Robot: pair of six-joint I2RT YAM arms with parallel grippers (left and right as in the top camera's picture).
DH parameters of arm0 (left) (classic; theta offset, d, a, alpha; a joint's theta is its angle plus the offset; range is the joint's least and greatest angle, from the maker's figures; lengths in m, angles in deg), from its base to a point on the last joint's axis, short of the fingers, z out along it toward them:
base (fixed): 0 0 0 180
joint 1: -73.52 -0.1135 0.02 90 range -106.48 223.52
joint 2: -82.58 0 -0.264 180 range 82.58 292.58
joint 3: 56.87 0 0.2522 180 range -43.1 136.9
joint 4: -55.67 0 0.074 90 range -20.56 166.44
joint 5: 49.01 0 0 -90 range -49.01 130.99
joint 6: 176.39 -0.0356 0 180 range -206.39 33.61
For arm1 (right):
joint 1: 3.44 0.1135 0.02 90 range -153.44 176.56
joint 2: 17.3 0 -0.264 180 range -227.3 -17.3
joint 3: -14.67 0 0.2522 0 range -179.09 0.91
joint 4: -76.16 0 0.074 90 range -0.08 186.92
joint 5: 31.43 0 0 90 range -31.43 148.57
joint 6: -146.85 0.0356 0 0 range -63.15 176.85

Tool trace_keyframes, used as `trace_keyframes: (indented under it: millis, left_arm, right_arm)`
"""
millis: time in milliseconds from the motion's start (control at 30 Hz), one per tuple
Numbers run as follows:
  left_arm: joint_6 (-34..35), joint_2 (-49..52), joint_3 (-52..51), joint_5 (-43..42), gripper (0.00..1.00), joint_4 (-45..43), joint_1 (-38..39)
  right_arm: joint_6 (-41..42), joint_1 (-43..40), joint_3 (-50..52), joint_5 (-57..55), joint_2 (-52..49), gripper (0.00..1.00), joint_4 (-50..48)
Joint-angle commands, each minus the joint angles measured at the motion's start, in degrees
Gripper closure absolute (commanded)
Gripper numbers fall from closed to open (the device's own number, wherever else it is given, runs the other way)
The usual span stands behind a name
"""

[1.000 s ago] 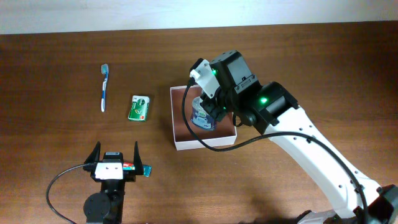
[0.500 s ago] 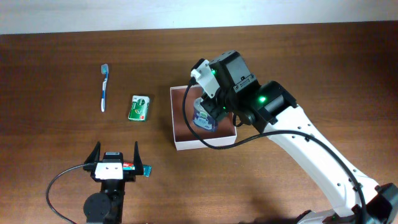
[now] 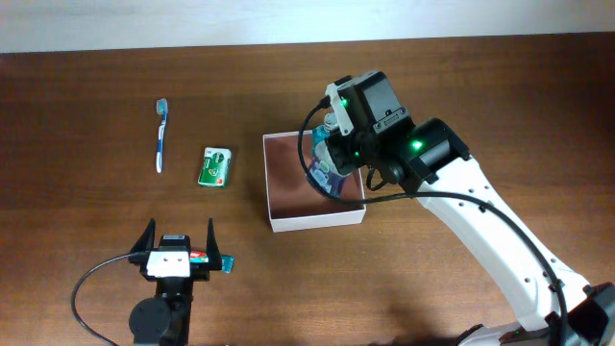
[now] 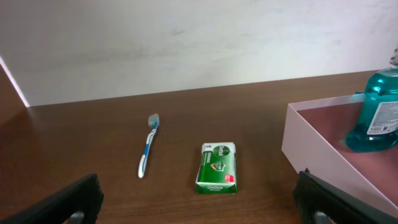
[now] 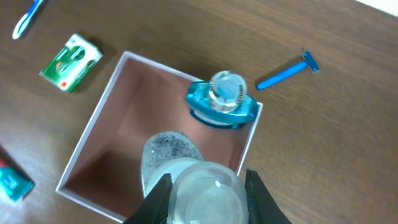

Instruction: Pack container

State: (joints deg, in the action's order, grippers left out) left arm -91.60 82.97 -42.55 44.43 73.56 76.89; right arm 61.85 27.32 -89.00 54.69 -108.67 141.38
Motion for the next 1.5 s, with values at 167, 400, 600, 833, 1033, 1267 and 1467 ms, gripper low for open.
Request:
trace_keyframes:
  millis: [167, 400, 600, 833, 1033, 1267, 1467]
  left_arm:
    - [-1.11, 0.02, -0.02, 0.48, 0.01, 0.42, 0.22]
    - [-1.11, 0.02, -0.02, 0.48, 0.01, 0.42, 0.22]
    - [-1.11, 0.02, -0.02, 0.48, 0.01, 0.44, 0.22]
    - [-1.11, 0.02, -0.02, 0.48, 0.01, 0.42, 0.22]
    - [-1.11, 0.02, -0.02, 0.48, 0.01, 0.42, 0.22]
    - [-1.11, 0.02, -0.02, 0.48, 0.01, 0.44, 0.22]
    - [-1.11, 0.02, -0.02, 0.48, 0.01, 0.42, 0.22]
  right_arm:
    - [4.59, -0.20, -1.25, -5.40, -0.37, 0.82, -0.02]
    - [5.03, -0.02, -1.22, -7.34, -1.99, 0.83, 0.87]
    - [6.05, -0.04, -1.22, -7.91, -2.80, 0.83, 0.85]
    - [8.00, 0.07, -1.22, -9.46, -2.86, 0.83, 0.20]
    - [7.98, 0.68, -1.03, -9.51, -2.89, 0.83, -1.16]
    - [8.00, 0.76, -0.55, -9.49, -3.80, 0.84, -2.78]
    - [7.98, 0.76, -0.31, -9.51, -7.06, 0.84, -3.98]
